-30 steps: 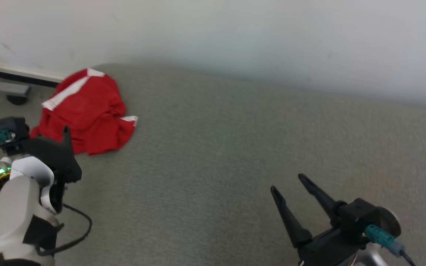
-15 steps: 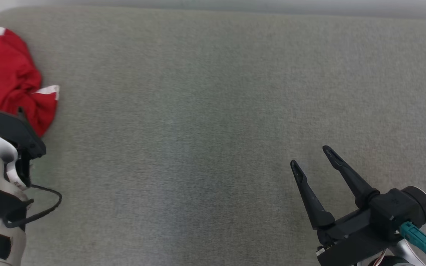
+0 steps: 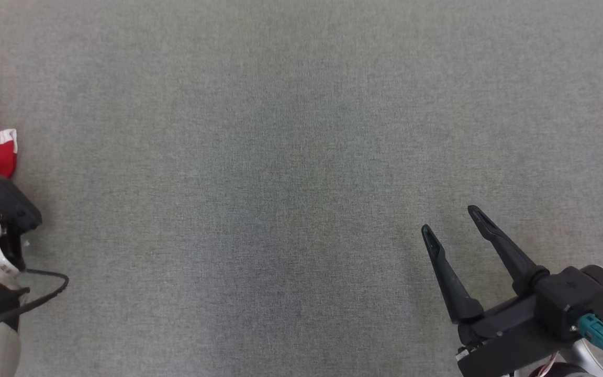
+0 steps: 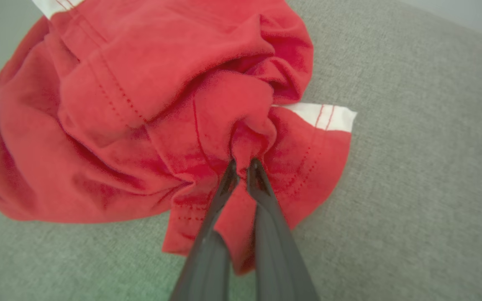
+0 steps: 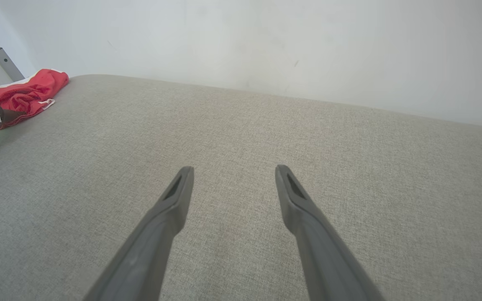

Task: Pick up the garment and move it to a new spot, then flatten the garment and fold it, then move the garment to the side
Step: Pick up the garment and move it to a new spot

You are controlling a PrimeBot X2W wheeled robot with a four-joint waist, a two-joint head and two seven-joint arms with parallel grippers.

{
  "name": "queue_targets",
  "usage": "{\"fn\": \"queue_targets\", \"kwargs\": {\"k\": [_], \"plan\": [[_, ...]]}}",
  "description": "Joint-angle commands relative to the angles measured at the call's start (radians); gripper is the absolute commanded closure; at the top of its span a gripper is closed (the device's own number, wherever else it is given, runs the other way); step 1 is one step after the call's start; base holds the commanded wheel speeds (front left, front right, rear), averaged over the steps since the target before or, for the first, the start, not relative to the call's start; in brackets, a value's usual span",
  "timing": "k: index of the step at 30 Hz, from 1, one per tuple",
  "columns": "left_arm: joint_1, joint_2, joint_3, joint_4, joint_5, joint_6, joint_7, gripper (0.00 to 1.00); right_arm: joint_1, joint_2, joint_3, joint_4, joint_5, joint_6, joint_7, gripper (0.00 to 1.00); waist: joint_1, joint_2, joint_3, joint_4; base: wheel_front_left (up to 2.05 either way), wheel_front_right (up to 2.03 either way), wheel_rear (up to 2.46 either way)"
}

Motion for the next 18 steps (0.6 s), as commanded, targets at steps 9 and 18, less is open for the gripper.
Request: {"fn": "queue_targets", "kwargs": {"k": [9, 18], "plan": [[0.039, 0.025, -0.043, 0.006, 0.027, -0.026, -0.012, 1.00, -0.023, 0.040, 0.028, 0.096, 0.032, -0.002, -0.056, 0.00, -0.0001, -0.0002, -0.164, 0.006, 0.00, 0.00, 0.00], [0.073, -0.035, -0.097, -0.058, 0.033, -0.128, -0.102, 1.00, 0.083, 0.085, -0.047, 0.195, 0.048, -0.002, -0.108, 0.00, -0.0001, -0.0002, -0.444, 0.025, 0.00, 0.00, 0.00]]}}
